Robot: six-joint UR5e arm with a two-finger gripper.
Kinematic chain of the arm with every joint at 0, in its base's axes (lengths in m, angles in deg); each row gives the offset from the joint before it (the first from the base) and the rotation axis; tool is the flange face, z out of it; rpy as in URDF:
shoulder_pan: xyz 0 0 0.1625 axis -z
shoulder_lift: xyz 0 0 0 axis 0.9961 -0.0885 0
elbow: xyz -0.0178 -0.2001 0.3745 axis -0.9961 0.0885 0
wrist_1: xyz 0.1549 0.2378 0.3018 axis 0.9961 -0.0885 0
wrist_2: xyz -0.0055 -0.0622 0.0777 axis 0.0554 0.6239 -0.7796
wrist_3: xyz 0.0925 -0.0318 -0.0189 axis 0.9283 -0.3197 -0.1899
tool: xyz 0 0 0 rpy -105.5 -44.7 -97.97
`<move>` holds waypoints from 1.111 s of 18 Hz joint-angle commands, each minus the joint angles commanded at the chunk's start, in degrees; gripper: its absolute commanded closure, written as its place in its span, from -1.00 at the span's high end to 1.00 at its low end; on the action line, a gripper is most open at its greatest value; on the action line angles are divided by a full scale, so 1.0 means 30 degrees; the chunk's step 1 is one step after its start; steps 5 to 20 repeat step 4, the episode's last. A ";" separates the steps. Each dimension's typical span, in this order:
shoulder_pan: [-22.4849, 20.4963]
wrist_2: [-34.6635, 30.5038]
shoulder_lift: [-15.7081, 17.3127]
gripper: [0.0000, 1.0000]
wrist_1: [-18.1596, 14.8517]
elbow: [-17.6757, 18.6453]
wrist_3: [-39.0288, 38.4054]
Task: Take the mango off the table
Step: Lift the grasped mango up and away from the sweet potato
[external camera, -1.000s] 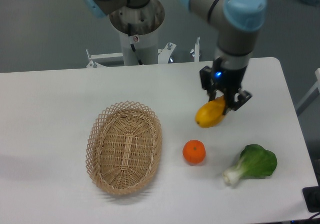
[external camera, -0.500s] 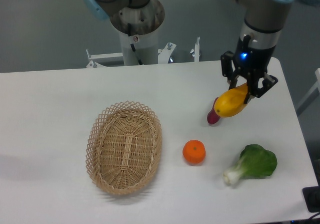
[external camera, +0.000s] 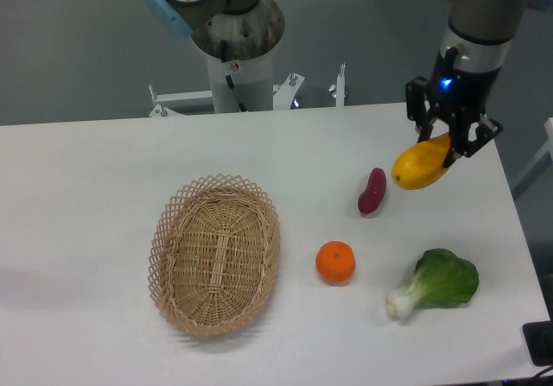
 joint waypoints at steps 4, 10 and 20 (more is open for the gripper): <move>-0.0059 0.0088 0.0000 -0.26 0.0000 0.0058 0.0000; -0.0059 0.0088 0.0000 -0.26 0.0000 0.0058 0.0000; -0.0059 0.0088 0.0000 -0.26 0.0000 0.0058 0.0000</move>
